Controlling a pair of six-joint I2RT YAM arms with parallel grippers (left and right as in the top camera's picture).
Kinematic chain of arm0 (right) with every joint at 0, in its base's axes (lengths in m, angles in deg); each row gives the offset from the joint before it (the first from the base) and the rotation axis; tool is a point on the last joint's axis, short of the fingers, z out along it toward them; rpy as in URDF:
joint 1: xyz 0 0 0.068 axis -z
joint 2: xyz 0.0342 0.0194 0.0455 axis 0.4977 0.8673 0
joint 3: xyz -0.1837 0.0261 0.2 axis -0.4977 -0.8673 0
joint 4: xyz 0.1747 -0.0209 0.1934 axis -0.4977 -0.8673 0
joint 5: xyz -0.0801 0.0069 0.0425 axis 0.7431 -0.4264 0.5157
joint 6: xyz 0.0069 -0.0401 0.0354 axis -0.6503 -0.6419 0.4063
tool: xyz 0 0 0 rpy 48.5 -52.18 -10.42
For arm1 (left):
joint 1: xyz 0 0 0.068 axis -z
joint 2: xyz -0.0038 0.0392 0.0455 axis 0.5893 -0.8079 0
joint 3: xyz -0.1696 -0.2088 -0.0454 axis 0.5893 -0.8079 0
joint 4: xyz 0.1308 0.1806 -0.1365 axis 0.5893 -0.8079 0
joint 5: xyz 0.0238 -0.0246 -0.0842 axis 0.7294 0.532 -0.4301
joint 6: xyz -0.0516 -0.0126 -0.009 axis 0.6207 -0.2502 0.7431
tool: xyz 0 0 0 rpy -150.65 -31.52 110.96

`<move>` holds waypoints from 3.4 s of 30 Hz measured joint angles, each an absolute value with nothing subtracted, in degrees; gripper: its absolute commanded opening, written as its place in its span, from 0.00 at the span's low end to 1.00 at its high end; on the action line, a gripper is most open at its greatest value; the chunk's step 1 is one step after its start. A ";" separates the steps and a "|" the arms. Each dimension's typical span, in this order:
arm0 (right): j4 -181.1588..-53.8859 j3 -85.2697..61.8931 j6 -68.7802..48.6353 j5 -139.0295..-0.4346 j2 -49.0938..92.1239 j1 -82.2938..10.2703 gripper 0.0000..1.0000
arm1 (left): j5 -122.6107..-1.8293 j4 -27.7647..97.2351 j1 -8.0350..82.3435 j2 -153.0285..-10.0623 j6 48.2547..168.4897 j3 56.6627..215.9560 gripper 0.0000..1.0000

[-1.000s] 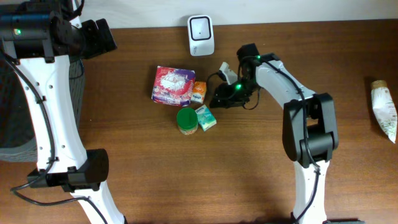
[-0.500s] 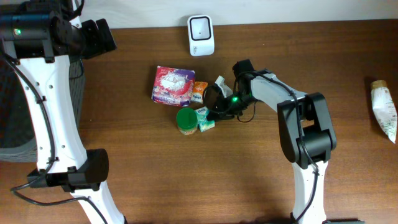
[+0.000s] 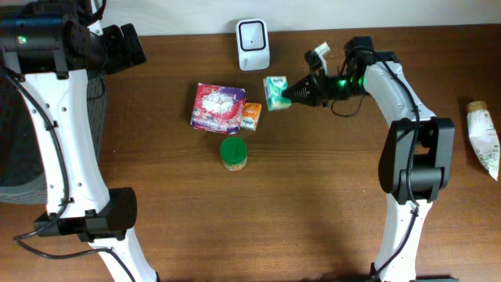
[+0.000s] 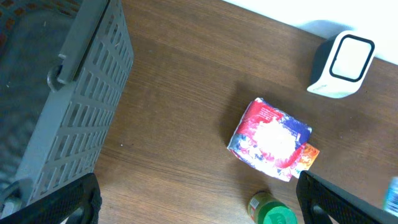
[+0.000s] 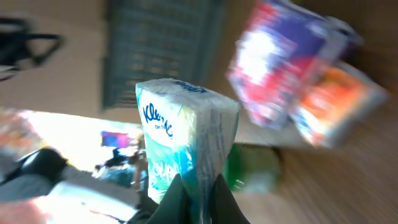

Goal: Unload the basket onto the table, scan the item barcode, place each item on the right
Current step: 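Grasp the green-white tissue pack with the right gripper and lift, then hold the tissue pack up to the white scanner, then carry the tissue pack to the right edge and release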

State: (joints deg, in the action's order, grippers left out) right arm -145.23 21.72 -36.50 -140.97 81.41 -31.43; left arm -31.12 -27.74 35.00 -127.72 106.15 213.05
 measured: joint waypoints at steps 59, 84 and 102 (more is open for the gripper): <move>-98.17 31.56 -42.51 -65.02 82.75 -47.19 0.04 | -31.12 -27.70 35.00 -127.72 106.15 213.05 0.99; -136.81 32.39 -34.53 -51.36 80.15 -11.32 0.43 | -31.12 -27.74 35.00 -127.72 106.15 213.05 0.99; -143.08 29.28 -34.18 -95.27 80.12 -13.66 0.99 | -31.12 -27.72 35.00 -127.72 106.15 213.05 0.99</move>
